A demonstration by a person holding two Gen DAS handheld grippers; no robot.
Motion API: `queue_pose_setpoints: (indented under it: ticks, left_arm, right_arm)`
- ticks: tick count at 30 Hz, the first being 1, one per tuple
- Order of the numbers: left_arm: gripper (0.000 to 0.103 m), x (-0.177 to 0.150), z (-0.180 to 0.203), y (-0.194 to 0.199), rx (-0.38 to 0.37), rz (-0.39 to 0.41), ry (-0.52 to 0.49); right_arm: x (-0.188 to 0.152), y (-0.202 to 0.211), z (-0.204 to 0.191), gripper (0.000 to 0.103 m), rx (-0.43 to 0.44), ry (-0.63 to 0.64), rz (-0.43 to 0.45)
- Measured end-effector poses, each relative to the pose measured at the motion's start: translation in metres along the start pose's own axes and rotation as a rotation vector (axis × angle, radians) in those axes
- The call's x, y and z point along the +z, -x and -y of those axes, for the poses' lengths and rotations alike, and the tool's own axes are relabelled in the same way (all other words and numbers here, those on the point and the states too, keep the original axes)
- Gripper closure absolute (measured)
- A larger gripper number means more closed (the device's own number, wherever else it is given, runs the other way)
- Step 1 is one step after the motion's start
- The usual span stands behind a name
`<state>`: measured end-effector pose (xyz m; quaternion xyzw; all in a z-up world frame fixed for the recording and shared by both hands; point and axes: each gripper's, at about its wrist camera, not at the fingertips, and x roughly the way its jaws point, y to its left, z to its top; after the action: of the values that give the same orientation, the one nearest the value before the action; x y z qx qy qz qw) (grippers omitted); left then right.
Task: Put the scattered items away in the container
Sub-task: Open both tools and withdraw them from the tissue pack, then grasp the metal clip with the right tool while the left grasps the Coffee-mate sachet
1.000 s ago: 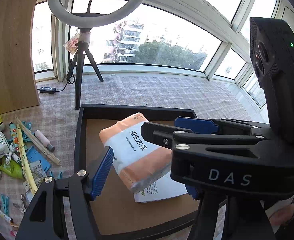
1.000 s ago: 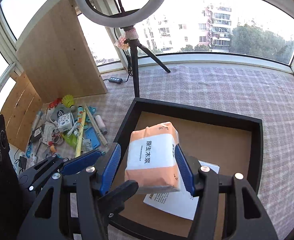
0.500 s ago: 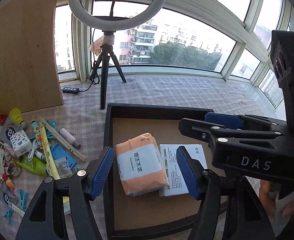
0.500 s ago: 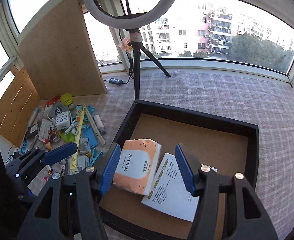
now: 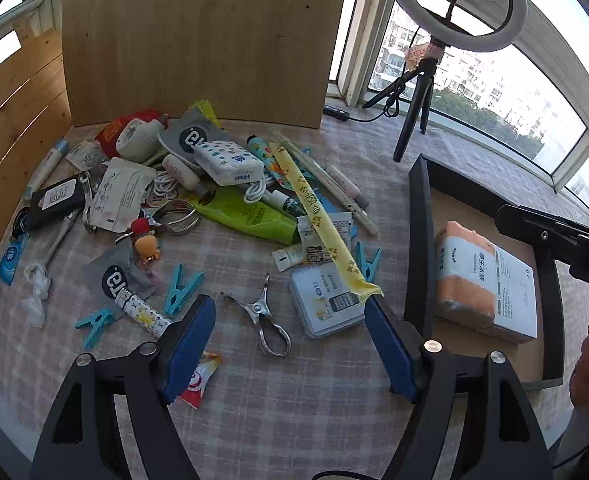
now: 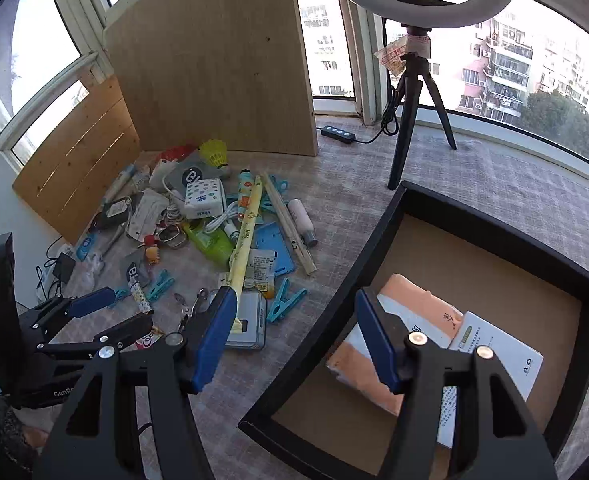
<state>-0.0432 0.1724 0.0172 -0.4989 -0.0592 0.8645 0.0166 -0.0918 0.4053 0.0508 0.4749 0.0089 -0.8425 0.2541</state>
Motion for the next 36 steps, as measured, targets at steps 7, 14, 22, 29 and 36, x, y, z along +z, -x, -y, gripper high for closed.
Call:
queue_pose_setpoints:
  ticks: [7,14,22,29,36]
  left_arm:
    - [0.028,-0.023,-0.085,-0.008,0.108,-0.078,0.185]
    - [0.028,-0.034,-0.109,-0.033,0.099,-0.175,0.272]
    - [0.031,-0.044,-0.100,-0.056,0.079,-0.212,0.251]
    - [0.036,-0.045,-0.079,-0.069,0.069,-0.208,0.092]
    - [0.050,-0.049,-0.064,-0.081,0.042,-0.213,-0.003]
  right_arm:
    - [-0.010,-0.045,-0.056,0.042,0.094,0.145,-0.121]
    - [-0.022,-0.100,-0.111,0.046,0.122,0.268,-0.292]
    - [-0.024,-0.156,-0.132,0.061,0.096,0.274,-0.427]
    - [-0.025,-0.180,-0.136,0.062,0.105,0.268,-0.495]
    - [-0.026,-0.193,-0.146,0.066,0.066,0.312,-0.504]
